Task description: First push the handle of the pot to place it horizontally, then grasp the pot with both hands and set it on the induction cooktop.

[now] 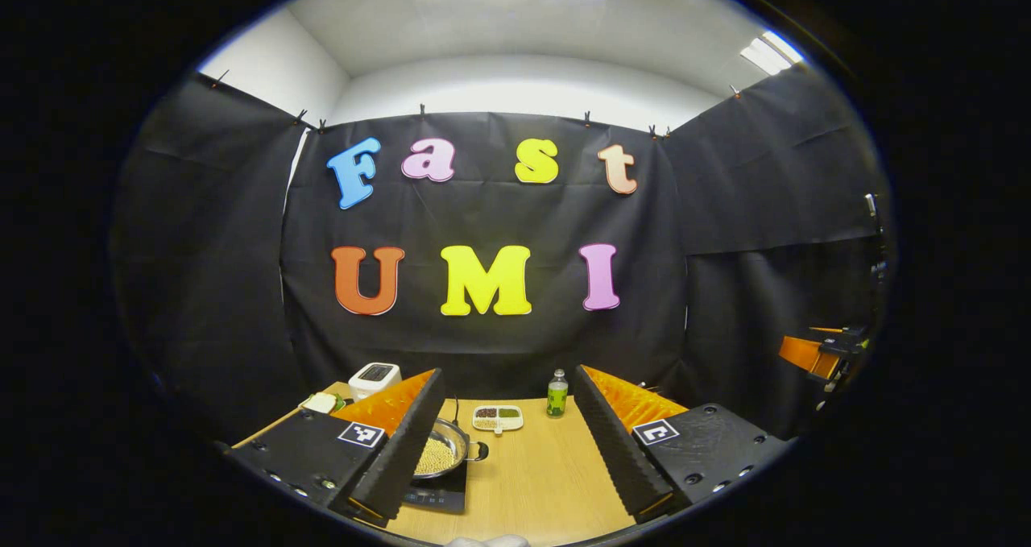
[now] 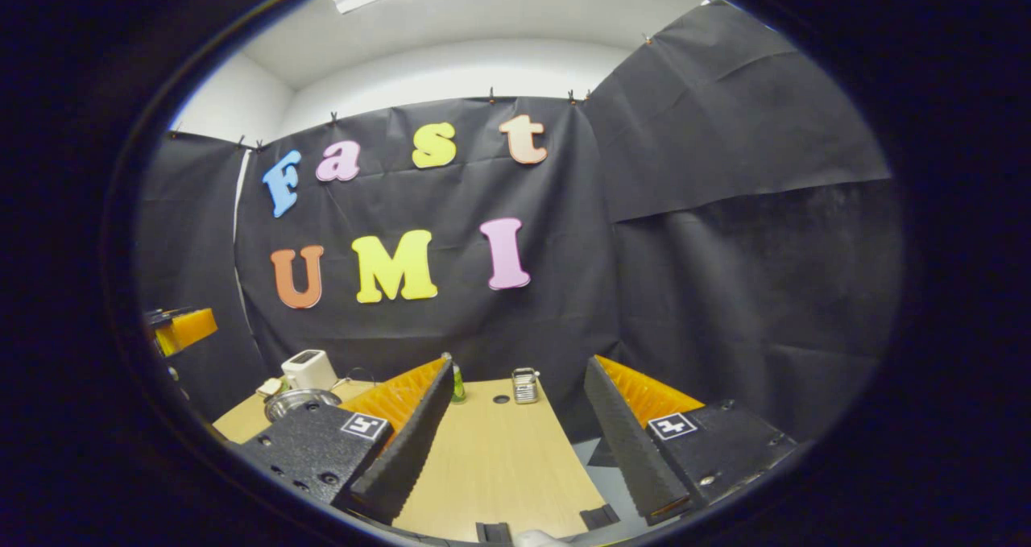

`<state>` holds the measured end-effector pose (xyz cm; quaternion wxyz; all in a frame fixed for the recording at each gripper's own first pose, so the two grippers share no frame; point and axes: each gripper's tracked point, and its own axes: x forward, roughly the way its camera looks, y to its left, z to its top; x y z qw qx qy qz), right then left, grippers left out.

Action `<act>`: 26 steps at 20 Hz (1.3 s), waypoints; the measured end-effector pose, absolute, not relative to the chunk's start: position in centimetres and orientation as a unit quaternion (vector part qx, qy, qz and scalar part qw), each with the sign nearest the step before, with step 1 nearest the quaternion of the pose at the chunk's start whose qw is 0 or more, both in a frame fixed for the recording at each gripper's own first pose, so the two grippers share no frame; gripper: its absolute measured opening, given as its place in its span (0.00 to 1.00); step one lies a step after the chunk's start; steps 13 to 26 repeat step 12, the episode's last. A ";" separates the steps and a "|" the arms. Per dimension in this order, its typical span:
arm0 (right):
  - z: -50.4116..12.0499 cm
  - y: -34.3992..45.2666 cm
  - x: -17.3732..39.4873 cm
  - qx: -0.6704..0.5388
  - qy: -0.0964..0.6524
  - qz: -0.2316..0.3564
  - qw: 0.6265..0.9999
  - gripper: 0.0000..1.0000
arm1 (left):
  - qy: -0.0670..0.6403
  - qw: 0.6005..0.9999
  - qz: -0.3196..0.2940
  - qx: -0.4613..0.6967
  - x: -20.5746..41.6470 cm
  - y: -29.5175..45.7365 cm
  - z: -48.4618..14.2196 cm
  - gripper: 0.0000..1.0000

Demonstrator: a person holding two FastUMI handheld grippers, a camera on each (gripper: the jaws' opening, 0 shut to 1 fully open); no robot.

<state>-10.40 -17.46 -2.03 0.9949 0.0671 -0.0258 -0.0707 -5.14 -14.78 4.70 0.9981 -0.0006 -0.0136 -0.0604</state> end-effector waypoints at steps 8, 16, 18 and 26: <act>-0.3 -15.6 -11.3 0.049 -0.043 -0.062 0.996 1.00 | -0.020 0.998 -0.057 -0.008 -5.9 -13.7 5.1 0.96; -0.1 -14.8 -11.2 0.045 -0.044 -0.052 0.997 1.00 | -0.024 0.999 -0.048 -0.007 -6.1 -13.1 5.5 0.96; -0.1 -14.8 -11.2 0.045 -0.044 -0.052 0.997 1.00 | -0.024 0.999 -0.048 -0.007 -6.1 -13.1 5.5 0.96; -0.1 -14.8 -11.2 0.045 -0.044 -0.052 0.997 1.00 | -0.024 0.999 -0.048 -0.007 -6.1 -13.1 5.5 0.96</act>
